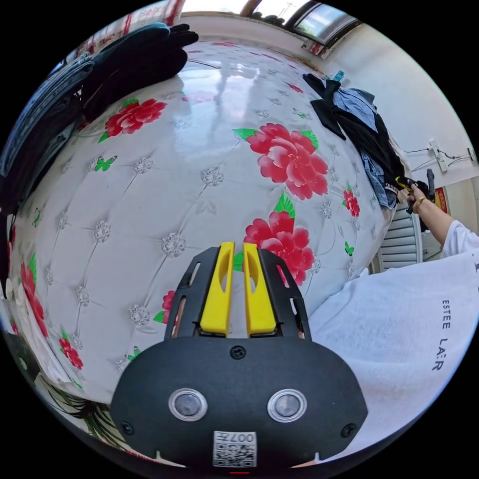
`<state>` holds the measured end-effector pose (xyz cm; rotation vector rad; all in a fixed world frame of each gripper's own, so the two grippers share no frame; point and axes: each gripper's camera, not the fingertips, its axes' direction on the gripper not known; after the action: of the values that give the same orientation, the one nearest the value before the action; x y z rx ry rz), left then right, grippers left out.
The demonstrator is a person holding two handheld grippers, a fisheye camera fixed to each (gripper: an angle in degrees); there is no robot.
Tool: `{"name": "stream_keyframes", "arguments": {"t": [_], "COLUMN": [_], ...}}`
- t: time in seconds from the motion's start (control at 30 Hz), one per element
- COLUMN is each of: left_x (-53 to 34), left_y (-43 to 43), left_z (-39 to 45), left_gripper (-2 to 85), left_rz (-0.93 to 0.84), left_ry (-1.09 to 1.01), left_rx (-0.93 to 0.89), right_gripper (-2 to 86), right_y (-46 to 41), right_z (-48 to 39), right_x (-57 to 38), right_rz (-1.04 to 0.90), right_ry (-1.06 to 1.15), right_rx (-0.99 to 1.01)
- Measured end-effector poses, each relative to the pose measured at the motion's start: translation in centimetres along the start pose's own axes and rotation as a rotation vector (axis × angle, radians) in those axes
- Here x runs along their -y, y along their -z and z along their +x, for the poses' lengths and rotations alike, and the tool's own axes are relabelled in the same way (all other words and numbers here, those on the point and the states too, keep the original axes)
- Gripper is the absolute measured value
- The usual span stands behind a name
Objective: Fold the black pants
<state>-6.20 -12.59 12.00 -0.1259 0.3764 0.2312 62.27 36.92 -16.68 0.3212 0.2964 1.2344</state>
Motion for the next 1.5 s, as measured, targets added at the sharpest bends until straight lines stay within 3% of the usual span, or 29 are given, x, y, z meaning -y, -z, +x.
{"name": "stream_keyframes", "arguments": {"t": [0.17,0.27,0.4,0.57,0.63,0.7,0.77,0.87,1.0,1.07,1.17,1.23,1.27,1.3,1.4,1.5], "left_x": [-1.7,-2.7,-3.8,-6.2,-7.3,-8.5,-9.8,-10.3,-8.0,-5.2,-1.9,-1.0,-1.3,-1.3,-3.2,-5.8], "left_y": [1.9,3.1,4.1,6.2,7.1,8.0,9.3,11.9,13.8,12.5,7.5,3.4,4.6,4.4,4.1,5.2], "left_z": [-2.3,-3.2,-3.5,-3.8,-4.3,-5.0,-5.6,-4.5,0.2,5.0,10.2,11.7,11.5,11.3,9.7,4.4], "left_gripper": [2.5,3.5,5.2,7.3,7.5,7.4,6.9,6.4,6.4,8.0,9.6,9.1,3.4,0.5,-0.6,-0.9], "left_rz": [0.033,0.086,0.140,0.197,0.216,0.237,0.256,0.316,0.351,0.280,0.094,-0.112,0.013,-0.006,-0.064,-0.112], "left_ry": [0.050,0.061,0.034,0.004,0.015,0.032,0.048,-0.015,-0.240,-0.430,-0.593,-0.634,-0.654,-0.631,-0.689,-0.541], "left_rx": [-0.007,-0.053,-0.117,-0.172,-0.165,-0.150,-0.104,-0.018,-0.056,-0.142,-0.124,0.005,-0.037,0.000,0.031,0.078], "right_gripper": [0.0,-0.2,-0.3,-0.2,0.0,0.1,0.2,0.1,0.3,0.3,0.4,0.6,0.7,0.9,1.6,2.5], "right_y": [5.3,9.0,11.4,11.3,12.2,13.3,14.2,14.1,12.3,11.7,11.5,11.5,11.5,11.8,11.7,10.2], "right_z": [-3.3,-11.3,-24.6,-36.8,-40.5,-41.9,-42.1,-39.7,-33.0,-30.1,-26.5,-25.0,-24.7,-24.2,-23.4,-22.5], "right_x": [-2.2,-6.6,-17.3,-28.3,-32.2,-34.6,-35.8,-34.5,-30.7,-29.7,-28.7,-28.2,-28.1,-27.9,-27.7,-26.8], "right_rz": [0.141,0.148,0.006,-0.181,-0.281,-0.317,-0.300,-0.239,-0.188,-0.166,-0.136,-0.132,-0.129,-0.115,-0.089,-0.113], "right_ry": [0.159,0.467,0.838,1.040,1.109,1.219,1.306,1.240,0.935,0.826,0.715,0.654,0.647,0.640,0.625,0.567], "right_rx": [0.247,0.496,0.832,1.028,1.209,1.259,1.173,1.057,0.970,0.919,0.884,0.857,0.855,0.849,0.810,0.803]}}
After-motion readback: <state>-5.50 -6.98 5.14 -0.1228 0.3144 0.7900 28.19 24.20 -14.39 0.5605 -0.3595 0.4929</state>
